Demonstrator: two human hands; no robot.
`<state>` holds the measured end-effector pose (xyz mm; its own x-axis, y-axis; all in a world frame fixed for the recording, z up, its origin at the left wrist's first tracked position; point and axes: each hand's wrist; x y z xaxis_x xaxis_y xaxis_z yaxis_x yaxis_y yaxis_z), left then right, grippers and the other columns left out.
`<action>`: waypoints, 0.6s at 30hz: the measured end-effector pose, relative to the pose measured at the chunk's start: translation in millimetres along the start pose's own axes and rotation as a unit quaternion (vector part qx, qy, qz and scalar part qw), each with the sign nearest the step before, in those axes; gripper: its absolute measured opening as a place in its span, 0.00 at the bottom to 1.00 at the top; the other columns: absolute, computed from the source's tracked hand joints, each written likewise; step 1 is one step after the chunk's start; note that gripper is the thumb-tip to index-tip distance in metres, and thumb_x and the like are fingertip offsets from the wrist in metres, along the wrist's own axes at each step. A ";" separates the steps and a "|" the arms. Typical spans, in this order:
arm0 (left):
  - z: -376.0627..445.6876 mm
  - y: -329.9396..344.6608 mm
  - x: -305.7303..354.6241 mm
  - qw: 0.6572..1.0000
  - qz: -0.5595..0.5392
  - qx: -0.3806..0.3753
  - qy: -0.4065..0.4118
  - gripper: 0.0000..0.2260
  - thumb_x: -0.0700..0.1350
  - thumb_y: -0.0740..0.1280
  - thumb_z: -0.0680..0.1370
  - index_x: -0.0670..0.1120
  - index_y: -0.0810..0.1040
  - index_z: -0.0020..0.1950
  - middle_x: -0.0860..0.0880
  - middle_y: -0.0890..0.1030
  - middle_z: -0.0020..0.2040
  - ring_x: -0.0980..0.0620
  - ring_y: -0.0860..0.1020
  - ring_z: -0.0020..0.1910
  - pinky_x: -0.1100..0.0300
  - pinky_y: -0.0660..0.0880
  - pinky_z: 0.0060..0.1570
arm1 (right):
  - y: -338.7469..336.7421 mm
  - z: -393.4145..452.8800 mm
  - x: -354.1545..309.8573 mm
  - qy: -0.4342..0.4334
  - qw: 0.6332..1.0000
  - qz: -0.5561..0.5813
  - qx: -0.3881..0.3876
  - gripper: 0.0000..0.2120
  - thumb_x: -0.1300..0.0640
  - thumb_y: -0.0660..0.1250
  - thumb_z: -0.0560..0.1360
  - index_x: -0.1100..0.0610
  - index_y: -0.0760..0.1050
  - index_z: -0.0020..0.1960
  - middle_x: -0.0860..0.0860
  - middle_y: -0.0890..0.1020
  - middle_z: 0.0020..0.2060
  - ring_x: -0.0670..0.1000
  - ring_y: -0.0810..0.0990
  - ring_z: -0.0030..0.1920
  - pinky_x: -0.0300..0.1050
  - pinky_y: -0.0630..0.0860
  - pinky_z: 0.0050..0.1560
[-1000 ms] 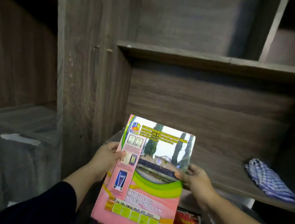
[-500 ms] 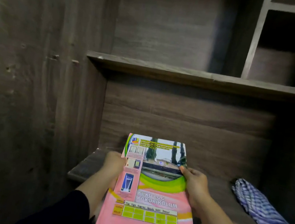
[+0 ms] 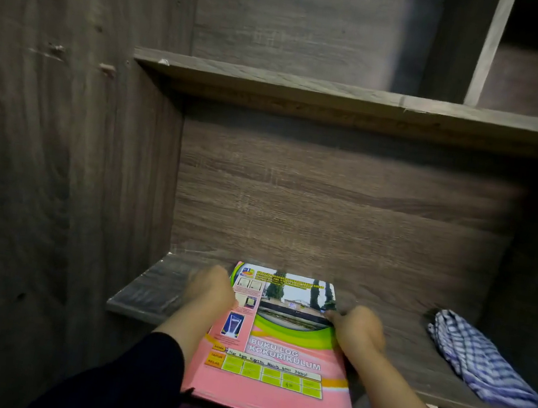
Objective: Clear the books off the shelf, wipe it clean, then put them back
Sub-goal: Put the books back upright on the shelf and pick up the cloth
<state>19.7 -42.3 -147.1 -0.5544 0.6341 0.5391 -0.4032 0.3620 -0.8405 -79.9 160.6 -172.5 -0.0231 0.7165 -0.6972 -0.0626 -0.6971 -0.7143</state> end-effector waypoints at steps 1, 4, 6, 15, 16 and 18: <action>-1.7 0.5 -0.4 1.000 0.001 -0.007 -0.007 0.12 0.47 0.72 0.73 0.44 0.80 0.55 0.44 0.81 0.57 0.45 0.78 0.59 0.57 0.75 0.50 | -1.3 -0.4 0.8 0.000 1.000 -0.003 -0.011 0.18 0.47 0.68 0.73 0.62 0.82 0.48 0.60 0.83 0.49 0.58 0.81 0.51 0.40 0.65 0.33; 1.4 3.5 -4.9 0.998 -0.042 -0.049 -0.021 0.13 0.47 0.70 0.75 0.43 0.79 0.55 0.45 0.82 0.56 0.46 0.81 0.54 0.58 0.76 0.50 | -2.3 0.4 -0.2 0.009 0.999 0.005 -0.038 0.14 0.52 0.68 0.74 0.64 0.82 0.49 0.61 0.83 0.49 0.58 0.81 0.50 0.39 0.61 0.26; 1.6 5.0 -8.4 0.995 -0.070 -0.056 -0.034 0.12 0.47 0.70 0.75 0.41 0.79 0.54 0.44 0.82 0.55 0.45 0.81 0.53 0.57 0.76 0.50 | -0.8 -0.3 -1.4 0.006 0.999 0.001 -0.039 0.14 0.54 0.67 0.75 0.64 0.81 0.50 0.61 0.83 0.50 0.59 0.81 0.51 0.40 0.65 0.32; -15.4 -11.3 6.5 0.962 -0.266 -0.030 -0.051 0.10 0.36 0.64 0.77 0.34 0.76 0.57 0.36 0.80 0.54 0.40 0.81 0.51 0.54 0.76 0.47 | -9.6 -17.5 -4.3 0.019 0.998 0.054 -0.027 0.15 0.57 0.66 0.75 0.69 0.79 0.52 0.65 0.81 0.52 0.62 0.80 0.54 0.42 0.67 0.42; -21.4 -18.6 9.5 0.945 -0.322 -0.034 -0.045 0.05 0.33 0.62 0.77 0.34 0.76 0.51 0.36 0.80 0.47 0.42 0.82 0.42 0.56 0.76 0.37 | -13.9 -21.6 -5.2 0.012 0.998 0.057 -0.026 0.14 0.58 0.65 0.75 0.69 0.79 0.51 0.66 0.81 0.51 0.62 0.80 0.53 0.43 0.67 0.41; -31.5 -34.3 15.3 0.914 -0.402 -0.028 -0.049 0.05 0.30 0.61 0.77 0.37 0.69 0.43 0.40 0.74 0.37 0.47 0.77 0.27 0.64 0.69 0.20 | -18.3 -26.3 -6.1 -0.003 0.997 0.064 -0.036 0.11 0.59 0.65 0.74 0.68 0.79 0.41 0.66 0.81 0.42 0.61 0.81 0.43 0.45 0.70 0.38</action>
<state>47.9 -23.6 -111.8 -0.1594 0.0849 0.9836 -0.6720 0.7205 -0.1711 -52.3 168.3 -156.8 -0.0321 0.6216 -0.7827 0.0136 -0.7828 -0.6222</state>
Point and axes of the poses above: each hand's wrist, its own z-axis towards the middle knuckle, its own y-axis out of the palm, x = y × z
